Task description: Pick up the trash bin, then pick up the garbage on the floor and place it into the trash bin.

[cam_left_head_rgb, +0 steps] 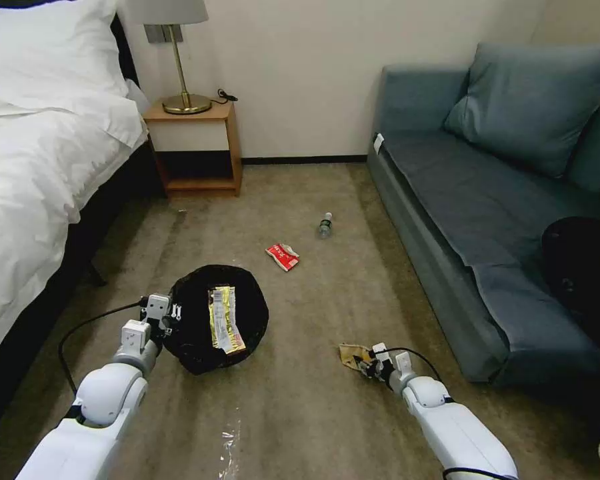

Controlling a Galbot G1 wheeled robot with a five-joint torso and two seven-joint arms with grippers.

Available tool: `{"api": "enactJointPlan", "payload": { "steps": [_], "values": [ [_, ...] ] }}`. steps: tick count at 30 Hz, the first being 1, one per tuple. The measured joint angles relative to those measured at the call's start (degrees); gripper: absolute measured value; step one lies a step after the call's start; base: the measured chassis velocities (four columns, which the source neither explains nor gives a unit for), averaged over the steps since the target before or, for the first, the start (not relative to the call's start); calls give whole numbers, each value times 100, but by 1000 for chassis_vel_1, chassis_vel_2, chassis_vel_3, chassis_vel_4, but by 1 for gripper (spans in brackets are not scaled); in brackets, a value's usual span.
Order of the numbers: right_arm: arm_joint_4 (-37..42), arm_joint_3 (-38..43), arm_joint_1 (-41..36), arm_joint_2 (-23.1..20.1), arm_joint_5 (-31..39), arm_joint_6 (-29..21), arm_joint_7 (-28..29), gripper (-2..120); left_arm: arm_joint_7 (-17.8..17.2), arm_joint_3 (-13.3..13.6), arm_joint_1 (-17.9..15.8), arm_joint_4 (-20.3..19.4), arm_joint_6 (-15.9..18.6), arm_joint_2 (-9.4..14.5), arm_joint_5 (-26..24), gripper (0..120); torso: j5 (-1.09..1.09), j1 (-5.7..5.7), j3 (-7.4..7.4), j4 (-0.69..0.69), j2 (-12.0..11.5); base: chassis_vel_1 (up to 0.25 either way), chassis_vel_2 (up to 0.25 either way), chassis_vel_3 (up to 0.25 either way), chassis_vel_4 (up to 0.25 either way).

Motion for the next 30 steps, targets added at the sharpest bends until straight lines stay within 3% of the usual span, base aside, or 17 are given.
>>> {"api": "enactJointPlan", "payload": {
  "steps": [8,24,30],
  "values": [
    [118,-7,-43,-24,-47,27,28,18,6,15,29,-9,-16,-1,1,5,1,0,2,1,-1,0,0,0,0],
    [660,2,-159,-168,-110,253,28,16,15,66,152,-110,-70,-49,127,5,-1,1,1,-2,-2,0,0,0,0],
    [1080,-223,-4,-191,97,717,29,16,16,40,210,-159,-80,-37,126,5,-1,1,1,-1,-2,0,0,0,0]
  ]
}}
